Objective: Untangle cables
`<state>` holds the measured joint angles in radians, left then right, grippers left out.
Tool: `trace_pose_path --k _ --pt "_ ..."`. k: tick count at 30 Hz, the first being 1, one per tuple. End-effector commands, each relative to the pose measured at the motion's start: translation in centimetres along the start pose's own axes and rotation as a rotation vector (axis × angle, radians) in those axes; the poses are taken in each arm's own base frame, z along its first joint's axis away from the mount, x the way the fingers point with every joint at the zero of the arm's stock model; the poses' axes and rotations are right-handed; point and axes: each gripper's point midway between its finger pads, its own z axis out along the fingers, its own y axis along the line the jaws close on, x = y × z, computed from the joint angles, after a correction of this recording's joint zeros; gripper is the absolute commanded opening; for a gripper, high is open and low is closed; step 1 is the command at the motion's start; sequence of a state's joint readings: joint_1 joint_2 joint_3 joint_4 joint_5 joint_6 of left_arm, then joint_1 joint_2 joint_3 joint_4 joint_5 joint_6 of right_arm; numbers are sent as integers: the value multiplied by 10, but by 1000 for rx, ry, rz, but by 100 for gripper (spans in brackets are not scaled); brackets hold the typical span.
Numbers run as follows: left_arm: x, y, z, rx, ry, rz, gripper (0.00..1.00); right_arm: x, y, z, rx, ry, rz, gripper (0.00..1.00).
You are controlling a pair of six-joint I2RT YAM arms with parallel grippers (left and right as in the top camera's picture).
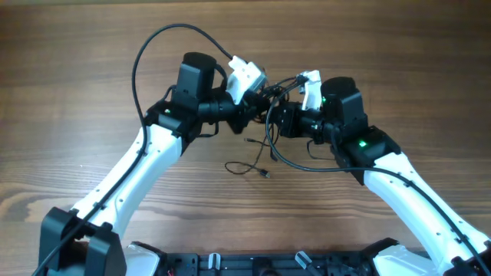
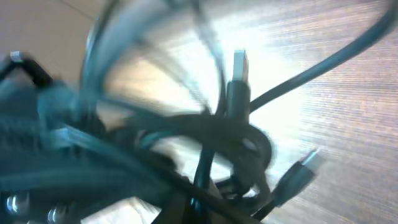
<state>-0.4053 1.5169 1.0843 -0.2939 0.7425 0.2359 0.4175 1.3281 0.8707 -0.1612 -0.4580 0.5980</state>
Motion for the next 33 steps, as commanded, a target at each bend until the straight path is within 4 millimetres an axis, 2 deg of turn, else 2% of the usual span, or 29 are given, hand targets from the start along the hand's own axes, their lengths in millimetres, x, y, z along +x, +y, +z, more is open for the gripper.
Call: trace_pose_path --k 1,3,7,12,13,15,18,20,22,24,27,31,33 --pt "13 -23 -5 122 31 73 4 -23 3 -1 9 -84 -13 4" --pt "10 -26 -6 140 17 79 4 -26 7 -1 -11 -95 17 4" --pt "-10 -48 -3 236 -60 144 4 -23 14 7 -39 -83 32 4" --pt "-16 -56 -1 262 -74 105 4 -18 4 17 -14 -64 35 6" --pt "-14 -56 -1 264 -67 95 4 -20 3 16 -11 -69 32 10" --pt "-11 -51 -3 255 -57 71 4 -26 0 11 -10 -86 16 27" --pt "-8 -40 -14 253 -59 22 4 -36 11 -11 -93 -95 -18 53" --pt "-9 -34 -23 269 -77 -2 4 -42 22 -31 -169 -99 -51 80" --pt "-12 -28 -33 282 -102 -17 4 -44 29 -50 -219 -103 -101 90" --pt "-14 -22 -43 293 -128 -32 4 -43 33 -71 -258 -102 -161 95" --pt "-18 -27 -55 361 -162 -38 4 -44 28 -102 -258 -134 -226 100" --pt "-23 -49 -67 510 -199 -29 4 -55 0 -131 -139 -223 -361 100" --pt "-26 -65 -78 617 -224 -23 4 -60 -24 -140 -71 -242 -382 100"
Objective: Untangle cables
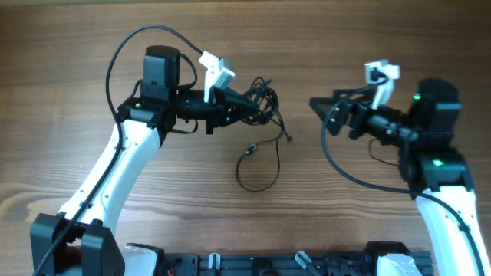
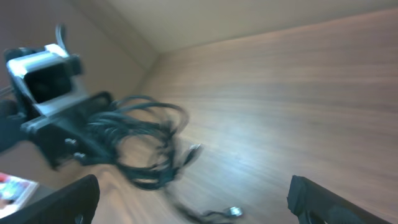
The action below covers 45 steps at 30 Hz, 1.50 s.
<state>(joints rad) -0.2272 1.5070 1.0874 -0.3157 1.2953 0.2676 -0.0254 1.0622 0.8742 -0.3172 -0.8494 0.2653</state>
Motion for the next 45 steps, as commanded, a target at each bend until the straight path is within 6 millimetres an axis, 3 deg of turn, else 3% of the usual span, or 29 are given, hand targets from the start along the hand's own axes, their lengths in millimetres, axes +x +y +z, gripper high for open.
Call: trace_pose_path --k 1,3,9,13,16,21,24,28,32,34,37,39,41,45 --pt "-7 -44 -6 256 -53 5 4 -7 -17 -17 32 -19 -180 100" --pt "-7 -48 -6 278 -52 -20 4 1 -22 -13 -25 10 -201 100" --pt "-4 -57 3 312 -26 -55 4 28 6 8 -427 68 -279 100" --pt "-2 -64 11 339 -9 -52 4 40 16 27 -571 103 -268 100" --pt "-1 -65 12 341 -6 -60 4 44 27 28 -679 102 -275 100" --pt "-1 -67 14 348 0 -69 4 42 15 46 -571 136 -232 100" --pt "1 -71 18 363 10 -67 4 41 25 53 -593 144 -237 100" --pt "3 -77 24 384 23 -65 4 43 13 87 -386 172 -163 100" --pt "4 -82 28 399 33 -63 4 41 37 96 -453 155 -208 100" --pt "5 -83 29 404 36 -64 4 37 38 100 -445 143 -198 100" --pt "5 -83 29 404 41 -87 4 28 -4 114 -200 107 -57 100" --pt "5 -83 29 404 47 -114 4 15 -79 110 167 16 142 100" --pt "5 -83 29 403 47 -115 4 11 -109 99 305 -29 209 100" --pt "5 -83 29 403 47 -115 4 -1 -146 72 396 -85 258 100"
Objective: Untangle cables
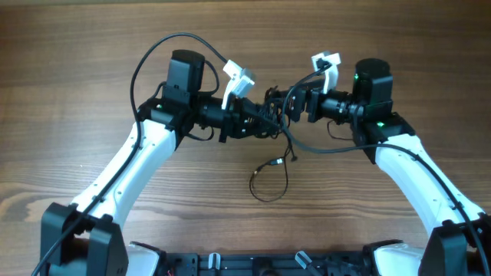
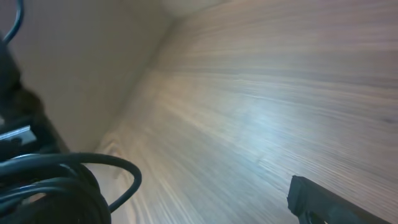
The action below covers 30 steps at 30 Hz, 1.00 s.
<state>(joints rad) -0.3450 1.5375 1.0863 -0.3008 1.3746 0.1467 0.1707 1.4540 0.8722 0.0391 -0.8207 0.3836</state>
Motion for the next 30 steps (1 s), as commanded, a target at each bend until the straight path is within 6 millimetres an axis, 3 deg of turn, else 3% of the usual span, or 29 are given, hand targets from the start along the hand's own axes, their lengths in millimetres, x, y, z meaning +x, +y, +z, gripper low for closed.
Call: trace_pose_path --k 1,5,7,11,14,16,18,22,25,30 --pt "0 -50 3 227 3 9 4 -42 -123 -61 496 -266 219 100" --pt "-1 -49 2 221 -1 9 4 -45 -144 -94 495 -296 287 100" --pt "-2 -43 0 190 -5 8 4 -46 -143 -103 444 -290 271 100" --pt "-1 -20 1 54 0 10 4 -44 -96 -96 150 -196 37 100" --pt "-6 -19 2 53 -7 65 4 -35 -65 -90 -17 -146 -119 100" --pt "-11 -32 2 121 -16 124 4 -27 -34 -89 -184 -121 -259 100" --pt "-13 -48 -1 216 -22 165 4 -22 -18 -90 -272 -116 -336 100" --pt "-12 -50 1 221 -12 115 4 -14 13 -101 -464 -129 -479 100" --pt "-11 -53 5 233 -4 115 4 -12 23 -101 -515 -127 -527 97" --pt "-8 -59 13 255 13 125 4 -6 27 -74 -500 -76 -502 96"
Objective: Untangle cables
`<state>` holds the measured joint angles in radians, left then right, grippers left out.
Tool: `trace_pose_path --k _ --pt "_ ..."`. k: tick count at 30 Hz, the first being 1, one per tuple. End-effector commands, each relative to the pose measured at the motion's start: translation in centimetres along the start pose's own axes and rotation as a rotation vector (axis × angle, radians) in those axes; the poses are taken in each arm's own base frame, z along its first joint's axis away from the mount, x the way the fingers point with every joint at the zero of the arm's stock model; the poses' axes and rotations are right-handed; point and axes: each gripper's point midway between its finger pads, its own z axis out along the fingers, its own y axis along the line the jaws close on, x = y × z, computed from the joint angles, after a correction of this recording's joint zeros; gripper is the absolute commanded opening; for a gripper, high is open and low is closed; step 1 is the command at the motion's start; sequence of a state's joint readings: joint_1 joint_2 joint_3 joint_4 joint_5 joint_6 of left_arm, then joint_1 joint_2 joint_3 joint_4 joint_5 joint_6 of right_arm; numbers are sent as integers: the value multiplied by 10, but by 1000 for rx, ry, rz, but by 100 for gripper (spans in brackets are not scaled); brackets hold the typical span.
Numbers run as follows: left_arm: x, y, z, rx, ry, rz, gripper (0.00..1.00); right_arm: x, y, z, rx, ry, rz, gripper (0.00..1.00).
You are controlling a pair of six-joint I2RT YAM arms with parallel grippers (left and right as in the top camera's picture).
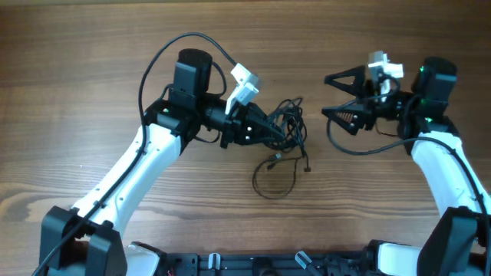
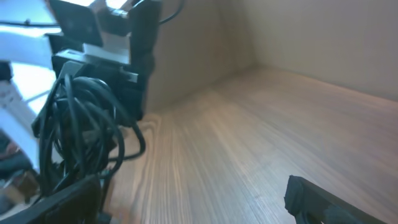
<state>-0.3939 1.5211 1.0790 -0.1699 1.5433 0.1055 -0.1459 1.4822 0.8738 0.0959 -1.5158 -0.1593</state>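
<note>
A tangle of thin black cables (image 1: 288, 127) hangs from my left gripper (image 1: 270, 132), which is shut on its left side. One strand trails down to a loose loop (image 1: 272, 182) lying on the table, with small plugs at its ends. My right gripper (image 1: 325, 96) stands open and empty a short way to the right of the tangle, fingers spread wide. In the right wrist view the cable tangle (image 2: 74, 130) shows at the left under the left gripper (image 2: 102, 53), beyond the right gripper (image 2: 193, 208), whose fingers (image 2: 323, 202) have only bare table between them.
The wooden table (image 1: 383, 215) fills both views. Each arm's own black wiring arcs away from its wrist: one loop (image 1: 165, 54) above the left arm, another (image 1: 360, 147) below the right wrist.
My right gripper was right up against the tangle and is now drawn back to the right, open and empty. The left gripper still holds the tangle, now slightly further right.
First both grippers met at the tangle in mid-table. Then they stood far apart, the left holding the bundle and the right open. Then the right was back at the bundle. Now it stands apart again, and the trailing loop lies on the table.
</note>
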Motion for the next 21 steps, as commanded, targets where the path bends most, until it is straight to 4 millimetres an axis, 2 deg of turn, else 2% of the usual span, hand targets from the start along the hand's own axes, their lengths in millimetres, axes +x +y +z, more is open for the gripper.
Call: trace_pose_path --k 1,3,7,10,13,15,17,19,21 --pt "-2 -11 6 28 10 23 4 8 6 23 -61 29 39 97" --pt "-3 8 3 -85 6 -32 4 6 4 30 -40 40 138 98" --pt "-3 72 -19 -470 -74 -321 4 3 2 30 -28 38 268 96" --pt "-4 97 -35 -637 -144 -438 4 6 -8 30 33 38 346 93" --pt "-5 109 -46 -719 -203 -514 4 18 -27 28 155 50 370 85" --pt "-9 111 -51 -725 -232 -540 4 26 -28 30 166 77 300 84" --pt "-12 113 -60 -727 -272 -585 4 38 -20 37 136 119 207 85" --pt "-17 107 -60 -678 -280 -590 4 50 -12 50 104 165 168 86" --pt "-23 96 -55 -595 -266 -566 4 69 -23 59 197 239 180 88"
